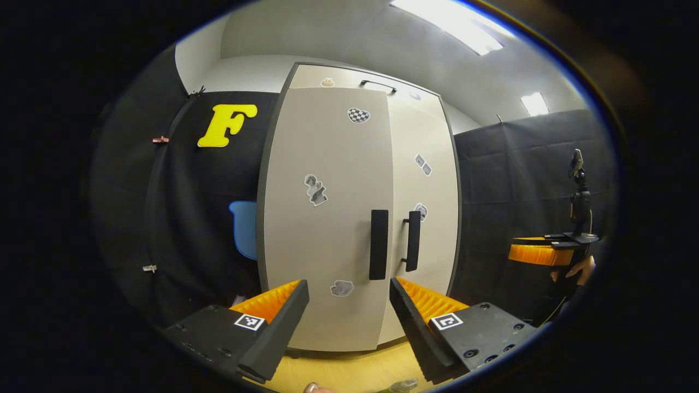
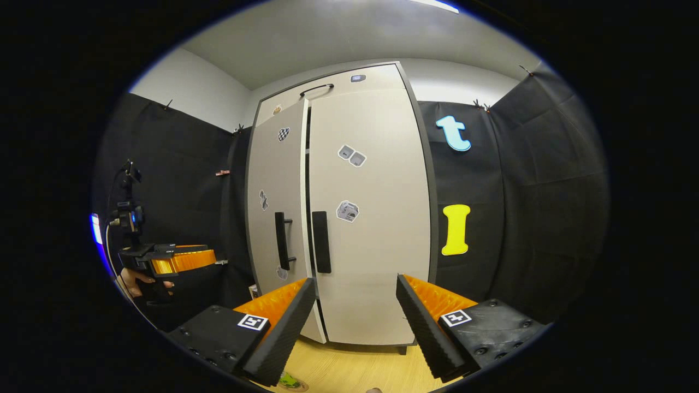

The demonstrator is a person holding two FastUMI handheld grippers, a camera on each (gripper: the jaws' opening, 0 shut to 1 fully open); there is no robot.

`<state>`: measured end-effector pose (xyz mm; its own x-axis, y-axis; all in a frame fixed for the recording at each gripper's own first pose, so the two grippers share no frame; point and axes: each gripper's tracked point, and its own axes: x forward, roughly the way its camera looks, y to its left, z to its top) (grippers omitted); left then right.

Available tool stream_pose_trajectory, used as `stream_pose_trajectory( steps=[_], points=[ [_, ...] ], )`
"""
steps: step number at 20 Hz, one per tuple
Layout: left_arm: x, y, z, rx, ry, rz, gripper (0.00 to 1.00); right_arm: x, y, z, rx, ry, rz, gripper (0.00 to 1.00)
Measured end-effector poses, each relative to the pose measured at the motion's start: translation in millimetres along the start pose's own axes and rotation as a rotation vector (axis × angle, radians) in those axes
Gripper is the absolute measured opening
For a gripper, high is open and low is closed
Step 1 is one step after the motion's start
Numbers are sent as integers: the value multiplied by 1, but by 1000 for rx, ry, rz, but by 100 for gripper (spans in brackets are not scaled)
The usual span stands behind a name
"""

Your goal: Grasp the bottle in the cabinet with the left hand and place it on the coaster, then close the right door with the right hand and the left door with the left hand.

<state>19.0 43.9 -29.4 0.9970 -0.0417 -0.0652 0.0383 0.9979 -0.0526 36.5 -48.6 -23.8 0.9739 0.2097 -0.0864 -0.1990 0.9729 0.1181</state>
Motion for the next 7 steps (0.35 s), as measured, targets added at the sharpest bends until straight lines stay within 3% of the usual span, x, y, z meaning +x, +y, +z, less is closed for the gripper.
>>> stream_pose_trajectory(
  steps=[7],
  points=[
    [-2, 0, 5, 11, -4, 0, 95, -2, 6, 1, -3, 2, 0, 99]
  ],
)
